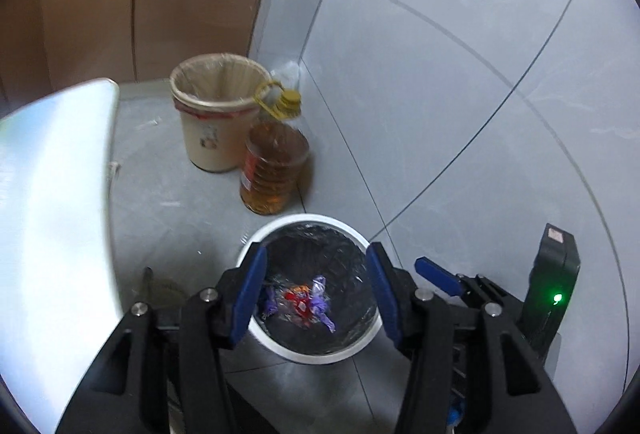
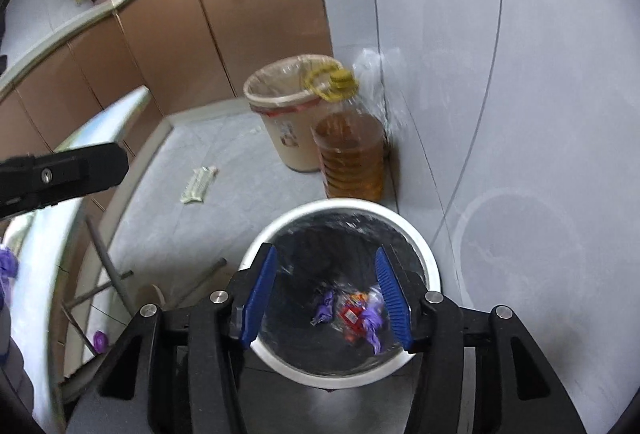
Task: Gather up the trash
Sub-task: 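Return both tools to the trash pile on the table, then grasp a white tissue with left tool while right tool grasps purple glove, then carry tissue and glove over the white bin and release both, then return both tools to the table, then grasp a white tissue with left tool while right tool grasps clear plastic bag, then carry tissue and plastic bag over the white bin and release both, then return both tools to the table, then grasp dark red wrapper with left tool while right tool grasps white plastic bag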
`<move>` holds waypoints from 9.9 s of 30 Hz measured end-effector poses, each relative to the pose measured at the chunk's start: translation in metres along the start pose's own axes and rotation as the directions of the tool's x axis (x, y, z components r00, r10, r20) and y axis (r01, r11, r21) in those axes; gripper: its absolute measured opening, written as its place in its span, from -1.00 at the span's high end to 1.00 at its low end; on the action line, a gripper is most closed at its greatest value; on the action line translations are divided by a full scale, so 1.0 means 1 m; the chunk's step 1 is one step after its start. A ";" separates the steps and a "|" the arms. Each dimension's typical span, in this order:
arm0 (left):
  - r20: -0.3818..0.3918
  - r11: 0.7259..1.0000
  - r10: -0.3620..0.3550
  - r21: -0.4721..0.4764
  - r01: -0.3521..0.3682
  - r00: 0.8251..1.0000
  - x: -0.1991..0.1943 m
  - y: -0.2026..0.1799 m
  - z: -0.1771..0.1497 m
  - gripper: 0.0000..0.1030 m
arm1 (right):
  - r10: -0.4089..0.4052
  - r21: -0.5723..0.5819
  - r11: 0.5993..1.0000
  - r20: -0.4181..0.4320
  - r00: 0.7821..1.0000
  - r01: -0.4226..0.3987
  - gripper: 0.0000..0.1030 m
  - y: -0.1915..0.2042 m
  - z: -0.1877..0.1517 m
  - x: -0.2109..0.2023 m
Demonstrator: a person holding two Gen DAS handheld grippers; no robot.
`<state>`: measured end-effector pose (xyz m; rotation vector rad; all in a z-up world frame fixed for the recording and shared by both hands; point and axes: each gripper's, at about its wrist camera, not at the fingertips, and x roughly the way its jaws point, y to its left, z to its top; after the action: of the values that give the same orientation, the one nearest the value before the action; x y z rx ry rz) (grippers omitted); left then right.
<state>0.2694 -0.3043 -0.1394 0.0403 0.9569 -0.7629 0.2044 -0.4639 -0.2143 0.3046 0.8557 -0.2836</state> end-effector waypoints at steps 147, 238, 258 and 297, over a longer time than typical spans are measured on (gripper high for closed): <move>0.318 0.958 0.282 -0.137 -0.251 0.905 -0.219 0.083 -0.059 -0.03 | 0.277 -0.175 0.958 0.381 0.882 -0.225 -0.95 0.119 0.043 -0.197; -0.050 0.998 -0.049 -0.032 0.048 0.998 -0.007 0.017 -0.014 0.22 | -0.025 -0.035 0.999 0.075 0.997 0.027 0.18 0.013 0.021 -0.047; 0.182 0.877 0.432 -0.312 -0.365 0.883 -0.261 0.206 -0.112 -0.08 | 0.398 -0.272 0.888 0.048 0.916 -0.372 -0.14 0.238 0.023 -0.125; 0.052 0.636 0.599 -0.637 -0.435 0.799 -0.269 0.359 -0.137 0.68 | 0.395 -0.415 0.786 -0.235 0.888 -0.459 0.73 0.414 -0.017 0.000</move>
<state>0.2950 0.1640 -0.1239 -0.3250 0.8326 0.1128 0.3431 -0.0765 -0.1631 0.0638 0.9338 0.3759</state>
